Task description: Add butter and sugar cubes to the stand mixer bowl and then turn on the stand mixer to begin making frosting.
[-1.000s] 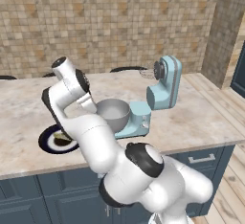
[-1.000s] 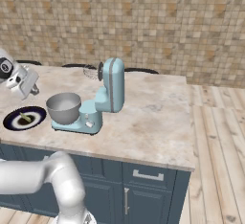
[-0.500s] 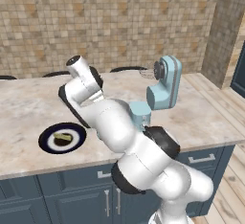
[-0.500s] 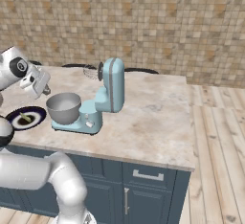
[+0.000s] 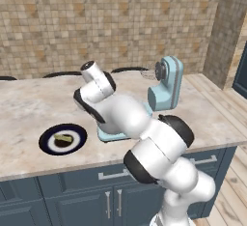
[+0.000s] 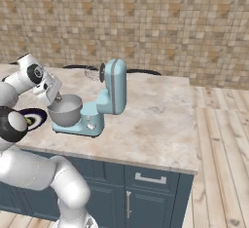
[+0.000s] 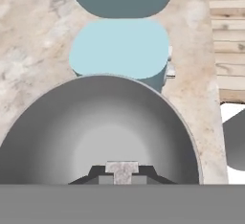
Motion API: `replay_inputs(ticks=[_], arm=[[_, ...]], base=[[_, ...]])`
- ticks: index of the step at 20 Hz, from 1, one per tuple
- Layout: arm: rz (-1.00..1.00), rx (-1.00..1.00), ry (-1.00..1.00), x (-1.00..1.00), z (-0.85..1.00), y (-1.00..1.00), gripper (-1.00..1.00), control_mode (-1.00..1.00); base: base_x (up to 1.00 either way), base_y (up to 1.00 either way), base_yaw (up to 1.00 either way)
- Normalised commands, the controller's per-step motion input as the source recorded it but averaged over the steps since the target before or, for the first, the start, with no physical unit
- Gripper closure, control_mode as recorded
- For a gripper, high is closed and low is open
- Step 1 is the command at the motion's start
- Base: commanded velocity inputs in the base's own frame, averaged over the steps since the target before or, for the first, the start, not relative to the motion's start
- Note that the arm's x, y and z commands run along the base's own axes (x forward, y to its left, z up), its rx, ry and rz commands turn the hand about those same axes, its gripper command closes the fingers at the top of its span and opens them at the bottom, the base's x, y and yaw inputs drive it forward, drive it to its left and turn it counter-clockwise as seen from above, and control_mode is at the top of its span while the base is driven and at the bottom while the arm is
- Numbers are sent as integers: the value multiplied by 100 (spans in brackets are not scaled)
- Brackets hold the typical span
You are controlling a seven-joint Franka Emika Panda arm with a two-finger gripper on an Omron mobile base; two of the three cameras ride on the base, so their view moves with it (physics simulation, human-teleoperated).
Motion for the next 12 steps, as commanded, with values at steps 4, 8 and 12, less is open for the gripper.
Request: replay_inputs(ticks=[4,8,12], arm=[[0,10,11,22,-36,-18,100,-100],[0,7,11,28,-44,-1,100,-100],[0,4,9,31,-35,0,100,-100]], base=[[0,0,0],[0,0,0],[0,0,0]])
